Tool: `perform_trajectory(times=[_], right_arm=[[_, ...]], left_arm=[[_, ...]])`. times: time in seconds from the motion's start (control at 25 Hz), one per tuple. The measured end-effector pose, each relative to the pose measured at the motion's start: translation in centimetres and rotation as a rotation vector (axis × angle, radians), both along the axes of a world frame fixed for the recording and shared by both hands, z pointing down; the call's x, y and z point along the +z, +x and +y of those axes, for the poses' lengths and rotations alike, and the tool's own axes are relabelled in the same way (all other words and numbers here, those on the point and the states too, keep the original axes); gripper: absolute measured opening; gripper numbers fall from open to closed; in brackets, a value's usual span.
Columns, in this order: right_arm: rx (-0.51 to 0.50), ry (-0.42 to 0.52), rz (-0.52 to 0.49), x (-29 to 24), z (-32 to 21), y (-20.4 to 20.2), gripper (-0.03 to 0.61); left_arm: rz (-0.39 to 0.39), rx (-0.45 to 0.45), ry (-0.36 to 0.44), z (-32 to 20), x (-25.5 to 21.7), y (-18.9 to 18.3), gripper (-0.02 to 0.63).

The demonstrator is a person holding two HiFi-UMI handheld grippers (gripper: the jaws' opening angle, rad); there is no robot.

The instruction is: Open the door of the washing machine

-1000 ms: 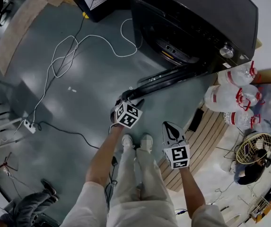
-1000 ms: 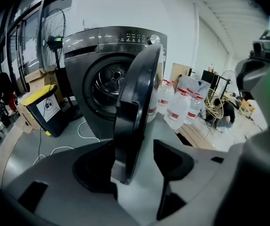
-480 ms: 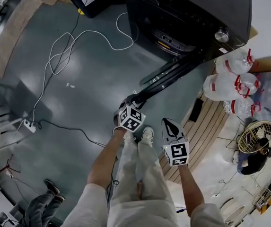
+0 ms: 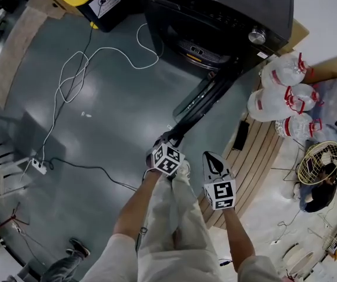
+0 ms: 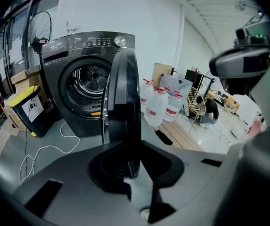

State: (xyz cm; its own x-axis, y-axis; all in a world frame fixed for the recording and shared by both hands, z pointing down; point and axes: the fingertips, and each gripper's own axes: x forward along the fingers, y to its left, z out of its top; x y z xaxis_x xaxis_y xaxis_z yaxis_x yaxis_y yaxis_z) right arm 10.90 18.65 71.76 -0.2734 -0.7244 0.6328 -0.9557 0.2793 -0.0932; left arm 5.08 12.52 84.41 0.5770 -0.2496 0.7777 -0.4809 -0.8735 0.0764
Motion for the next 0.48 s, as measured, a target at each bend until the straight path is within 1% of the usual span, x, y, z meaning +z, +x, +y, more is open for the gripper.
perform_trajectory(times=[0.24, 0.36, 0.48], right_arm=[[0.000, 0.013, 0.001, -1.2, 0.9, -0.5, 0.000], [-0.004, 0.022, 0.000, -2.1, 1.3, -0.9, 0.000], [-0.012, 0.030, -0.001, -3.0, 1.6, -1.3, 0.000]], left_arm=[[0.017, 0.044, -0.006, 2.0, -0.9, 0.6, 0.077], [0.046, 0.005, 0.001, 2.6, -2.3, -0.6, 0.077], [0.090, -0.063, 0.006, 3.0, -4.4, -2.5, 0.077]])
